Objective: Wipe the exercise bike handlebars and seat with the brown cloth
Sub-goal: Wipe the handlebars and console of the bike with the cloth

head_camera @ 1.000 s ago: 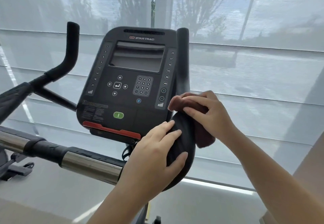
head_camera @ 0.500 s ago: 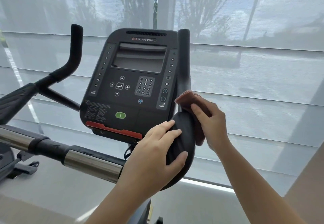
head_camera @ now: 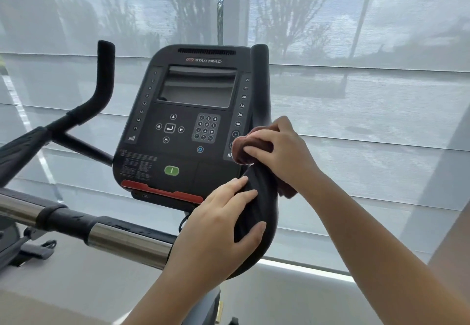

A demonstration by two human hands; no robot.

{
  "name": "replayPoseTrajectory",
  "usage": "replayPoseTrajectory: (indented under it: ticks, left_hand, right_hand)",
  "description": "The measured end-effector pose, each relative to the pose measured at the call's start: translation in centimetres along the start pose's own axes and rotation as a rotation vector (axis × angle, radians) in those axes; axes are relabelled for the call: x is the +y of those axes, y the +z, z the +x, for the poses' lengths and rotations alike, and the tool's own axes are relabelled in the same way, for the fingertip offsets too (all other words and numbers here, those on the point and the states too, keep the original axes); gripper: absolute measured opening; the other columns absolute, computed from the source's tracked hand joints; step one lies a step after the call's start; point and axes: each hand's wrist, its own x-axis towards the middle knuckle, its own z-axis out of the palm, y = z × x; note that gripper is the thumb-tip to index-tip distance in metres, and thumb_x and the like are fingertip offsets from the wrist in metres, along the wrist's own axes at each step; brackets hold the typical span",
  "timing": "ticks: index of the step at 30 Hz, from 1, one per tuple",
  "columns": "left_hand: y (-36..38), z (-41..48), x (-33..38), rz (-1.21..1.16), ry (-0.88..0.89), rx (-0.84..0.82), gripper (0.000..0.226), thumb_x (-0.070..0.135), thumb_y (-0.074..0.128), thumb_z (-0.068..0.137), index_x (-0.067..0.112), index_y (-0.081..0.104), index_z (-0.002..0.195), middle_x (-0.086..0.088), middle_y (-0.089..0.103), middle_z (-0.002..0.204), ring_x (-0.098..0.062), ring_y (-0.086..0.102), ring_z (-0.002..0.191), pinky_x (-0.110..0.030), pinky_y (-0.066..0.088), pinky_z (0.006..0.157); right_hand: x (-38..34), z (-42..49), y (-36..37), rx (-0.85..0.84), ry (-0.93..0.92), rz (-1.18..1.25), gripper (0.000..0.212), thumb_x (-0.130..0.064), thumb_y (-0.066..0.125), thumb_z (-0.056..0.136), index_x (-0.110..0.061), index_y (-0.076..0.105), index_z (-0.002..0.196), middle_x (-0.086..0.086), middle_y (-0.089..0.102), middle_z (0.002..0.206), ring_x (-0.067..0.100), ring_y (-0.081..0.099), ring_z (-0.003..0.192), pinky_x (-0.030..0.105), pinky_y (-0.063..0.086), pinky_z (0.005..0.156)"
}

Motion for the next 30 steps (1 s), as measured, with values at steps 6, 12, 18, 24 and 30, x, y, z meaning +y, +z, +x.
replayPoseTrajectory:
  ticks: [6, 12, 18, 24, 30]
  left_hand:
    - [-0.9, -0.6, 0.3, 0.092, -0.004, -0.002, 0.058, 0.041, 0.056, 0.082, 0.016, 0.045, 0.132, 0.002, 0.046, 0.137, -0.014, 0.037, 0.129, -0.032, 0.027, 0.104]
    - [-2.5, -3.8, -0.1, 0.163, -0.023, -0.037, 0.049, 0.036, 0.056, 0.078, 0.009, 0.058, 0.119, -0.008, 0.057, 0.126, -0.025, 0.053, 0.114, -0.038, 0.039, 0.096]
    - [-1.8, -4.6, 0.2, 0.218, 0.020, 0.022, 0.044, 0.027, 0.057, 0.081, 0.000, 0.059, 0.116, -0.018, 0.057, 0.124, -0.032, 0.056, 0.111, -0.048, 0.045, 0.092]
    - [-1.2, -5.0, 0.2, 0.209, -0.013, 0.066, 0.048, 0.034, 0.043, 0.085, 0.003, 0.059, 0.118, -0.017, 0.058, 0.123, -0.032, 0.056, 0.109, -0.045, 0.043, 0.093]
    - [-0.8, -5.3, 0.5, 0.229, -0.042, 0.089, 0.047, 0.032, 0.042, 0.087, 0.005, 0.055, 0.122, -0.011, 0.053, 0.131, -0.026, 0.049, 0.120, -0.037, 0.034, 0.100]
  right_hand:
    - [-0.8, -3.0, -1.7, -0.008, 0.072, 0.143, 0.027, -0.034, 0.066, 0.081, -0.036, 0.065, 0.107, -0.006, 0.041, 0.093, 0.000, 0.047, 0.083, 0.017, 0.038, 0.083]
    - [-3.0, -8.5, -1.4, 0.010, -0.045, 0.118, 0.027, -0.039, 0.067, 0.077, -0.041, 0.064, 0.104, -0.006, 0.043, 0.091, -0.001, 0.047, 0.085, -0.001, 0.034, 0.078]
    - [-3.2, -3.5, -1.4, -0.007, 0.091, 0.004, 0.029, -0.035, 0.062, 0.083, -0.029, 0.064, 0.111, 0.005, 0.046, 0.104, 0.019, 0.053, 0.099, 0.026, 0.039, 0.088]
    - [-3.8, -9.9, -1.6, -0.043, -0.087, 0.171, 0.025, -0.034, 0.068, 0.078, -0.038, 0.066, 0.102, -0.005, 0.046, 0.094, -0.006, 0.047, 0.092, -0.001, 0.033, 0.079]
    - [-4.7, -7.0, -0.8, 0.027, 0.030, 0.027, 0.025, -0.038, 0.062, 0.082, -0.030, 0.066, 0.106, 0.005, 0.048, 0.104, 0.020, 0.055, 0.093, 0.021, 0.035, 0.077]
